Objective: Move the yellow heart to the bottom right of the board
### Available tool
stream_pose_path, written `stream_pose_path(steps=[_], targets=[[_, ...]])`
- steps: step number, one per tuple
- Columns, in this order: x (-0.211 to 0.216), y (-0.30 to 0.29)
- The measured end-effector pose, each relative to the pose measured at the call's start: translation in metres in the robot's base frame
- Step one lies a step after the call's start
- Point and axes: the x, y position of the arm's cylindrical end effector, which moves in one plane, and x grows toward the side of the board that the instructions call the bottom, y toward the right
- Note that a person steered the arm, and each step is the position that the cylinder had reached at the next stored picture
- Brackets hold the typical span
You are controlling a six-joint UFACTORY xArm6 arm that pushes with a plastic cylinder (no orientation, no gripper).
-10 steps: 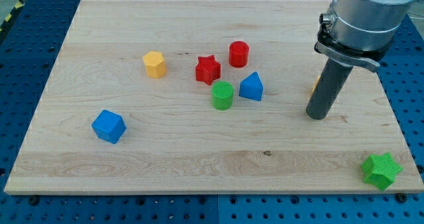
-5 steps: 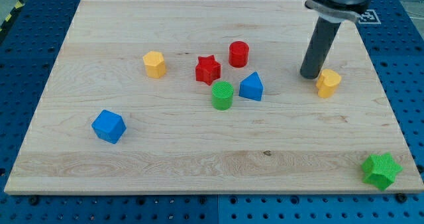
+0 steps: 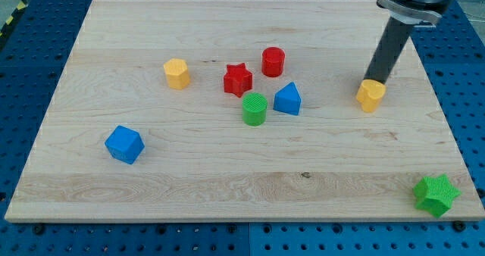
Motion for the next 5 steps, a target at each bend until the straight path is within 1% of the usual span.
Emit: stream_pose_path(steps=[1,2,3,5], targets=[[-0.031,-0.001],[-0.025,-0.007],[-0.002,-0.015],[0.069,-0.025]])
